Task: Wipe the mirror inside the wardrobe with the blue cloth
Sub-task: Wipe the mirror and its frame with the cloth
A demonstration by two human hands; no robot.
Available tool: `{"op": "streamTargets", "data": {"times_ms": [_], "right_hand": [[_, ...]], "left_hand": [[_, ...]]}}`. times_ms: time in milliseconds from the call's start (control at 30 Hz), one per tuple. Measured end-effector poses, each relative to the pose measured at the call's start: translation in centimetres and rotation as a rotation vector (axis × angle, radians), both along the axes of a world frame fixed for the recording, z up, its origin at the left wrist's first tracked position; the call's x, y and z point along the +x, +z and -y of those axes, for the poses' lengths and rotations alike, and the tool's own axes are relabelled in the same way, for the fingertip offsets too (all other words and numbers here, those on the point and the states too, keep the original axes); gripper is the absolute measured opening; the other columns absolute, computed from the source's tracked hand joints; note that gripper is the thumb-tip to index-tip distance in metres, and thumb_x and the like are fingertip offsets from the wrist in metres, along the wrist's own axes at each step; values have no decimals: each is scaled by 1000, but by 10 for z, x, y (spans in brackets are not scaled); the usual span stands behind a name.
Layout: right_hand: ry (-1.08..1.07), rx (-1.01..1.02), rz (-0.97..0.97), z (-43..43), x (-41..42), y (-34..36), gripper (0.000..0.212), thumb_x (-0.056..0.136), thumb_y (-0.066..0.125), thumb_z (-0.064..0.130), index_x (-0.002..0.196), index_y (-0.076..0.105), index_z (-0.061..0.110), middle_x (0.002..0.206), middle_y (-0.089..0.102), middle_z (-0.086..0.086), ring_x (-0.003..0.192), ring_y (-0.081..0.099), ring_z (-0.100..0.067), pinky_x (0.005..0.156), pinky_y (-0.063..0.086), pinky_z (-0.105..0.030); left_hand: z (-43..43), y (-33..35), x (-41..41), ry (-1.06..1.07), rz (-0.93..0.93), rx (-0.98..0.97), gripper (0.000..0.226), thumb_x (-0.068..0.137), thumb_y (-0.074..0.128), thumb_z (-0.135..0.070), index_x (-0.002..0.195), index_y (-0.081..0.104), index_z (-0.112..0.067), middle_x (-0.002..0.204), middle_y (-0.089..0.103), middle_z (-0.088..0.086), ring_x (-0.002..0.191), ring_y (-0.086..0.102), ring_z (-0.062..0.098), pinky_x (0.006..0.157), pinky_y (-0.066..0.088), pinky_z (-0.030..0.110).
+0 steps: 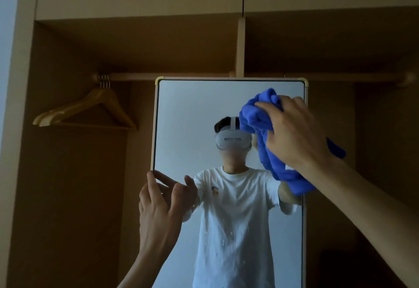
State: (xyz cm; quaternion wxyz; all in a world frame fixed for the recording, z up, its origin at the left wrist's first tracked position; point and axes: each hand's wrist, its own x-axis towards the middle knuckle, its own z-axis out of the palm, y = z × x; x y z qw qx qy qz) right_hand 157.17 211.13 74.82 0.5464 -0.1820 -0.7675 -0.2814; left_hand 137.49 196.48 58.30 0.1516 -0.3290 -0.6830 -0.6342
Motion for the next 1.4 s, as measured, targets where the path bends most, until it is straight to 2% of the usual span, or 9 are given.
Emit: {"op": "streamTargets", "data": {"times_ms": [200, 367, 633, 800, 900, 1067, 1167, 1300, 1400], "right_hand": [[85, 55, 248, 23, -35, -24, 56, 73, 68, 13, 127, 58, 26, 122, 58, -1, 108, 48, -23, 76, 45, -36], [187, 78, 481, 39, -50, -74, 46, 75, 60, 11, 120, 61, 21, 116, 61, -2, 103, 51, -23, 81, 45, -36], [209, -54, 155, 2, -4, -34, 54, 76, 64, 3, 125, 63, 26, 120, 58, -4, 105, 51, -26, 76, 50, -39], [198, -16, 122, -30, 27, -14, 53, 73, 63, -8, 118, 68, 20, 100, 64, -10, 93, 54, -33, 76, 49, -50], [107, 74, 249, -22, 23, -34, 59, 62, 74, -4, 115, 71, 22, 107, 66, -5, 93, 54, -28, 75, 50, -46], [149, 111, 404, -20, 22, -86, 69, 54, 80, -1, 118, 71, 22, 119, 67, -3, 97, 59, -26, 76, 52, -43], [110, 94, 309, -24, 29, -64, 64, 58, 78, -2, 117, 70, 22, 116, 67, -5, 95, 58, -27, 79, 52, -45], [144, 37, 203, -37, 37, -20, 48, 64, 68, -9, 106, 72, 15, 98, 68, -11, 89, 58, -36, 77, 50, -54], [113, 61, 201, -32, 33, -44, 56, 60, 75, -7, 111, 71, 16, 101, 68, -7, 90, 55, -30, 75, 50, -45]], "left_hand": [[-2, 2, -4, -22, 37, 53, 96, 79, 32, -78, 161, 10, -34, 157, 29, 4, 137, 42, 28, 109, 43, 54], [2, 2, -4, -55, 32, 47, 99, 77, 32, -80, 161, 14, -31, 152, 36, 7, 127, 50, 26, 103, 48, 51], [3, -5, -8, -49, 15, 41, 96, 77, 30, -82, 160, 11, -37, 154, 33, 2, 123, 52, 21, 90, 46, 36], [0, -9, -11, -33, -13, 37, 88, 85, 35, -74, 161, 9, -37, 158, 29, 3, 123, 50, 18, 88, 44, 32], [-3, -9, -9, -38, -3, 58, 90, 83, 34, -73, 161, 10, -35, 158, 28, 5, 128, 50, 24, 90, 45, 36], [-5, -7, -4, -45, 2, 71, 98, 78, 30, -81, 162, 8, -35, 158, 27, 7, 130, 48, 26, 98, 46, 44], [-4, -4, -1, -46, 11, 66, 103, 73, 29, -84, 162, 8, -35, 158, 27, 8, 135, 45, 31, 107, 46, 53], [-3, -4, 2, -19, 0, 47, 102, 76, 29, -82, 162, 7, -32, 159, 26, 8, 136, 46, 33, 107, 45, 57], [-4, -5, 4, 4, 1, 44, 98, 81, 32, -78, 163, 4, -31, 162, 22, 6, 140, 41, 32, 110, 43, 57]]}}
